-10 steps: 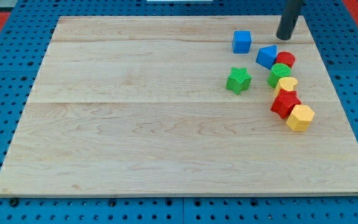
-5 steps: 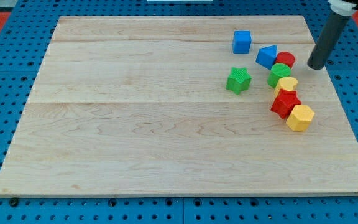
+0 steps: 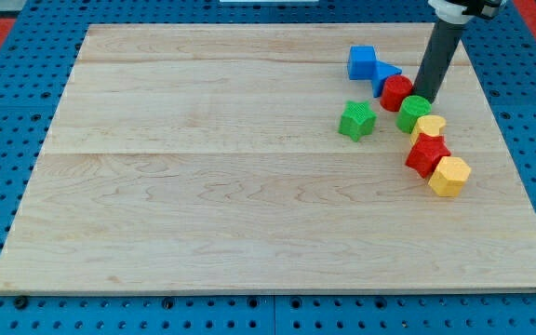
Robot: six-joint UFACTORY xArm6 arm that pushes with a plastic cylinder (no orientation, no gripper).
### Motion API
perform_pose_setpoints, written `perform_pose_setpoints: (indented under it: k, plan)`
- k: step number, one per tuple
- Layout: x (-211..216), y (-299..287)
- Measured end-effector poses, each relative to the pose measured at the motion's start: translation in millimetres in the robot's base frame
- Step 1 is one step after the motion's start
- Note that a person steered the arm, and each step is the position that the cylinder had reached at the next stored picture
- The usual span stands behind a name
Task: Push the green circle into the green star
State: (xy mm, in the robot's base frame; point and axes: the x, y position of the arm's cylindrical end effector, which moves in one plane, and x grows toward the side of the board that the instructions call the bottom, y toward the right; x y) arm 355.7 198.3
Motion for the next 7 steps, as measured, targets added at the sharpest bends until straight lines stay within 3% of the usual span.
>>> perform_pose_setpoints:
  k: [1,3,4,7]
  plan:
    - [5,-6]
    - [8,76]
    - [22,69]
    - [37,-26]
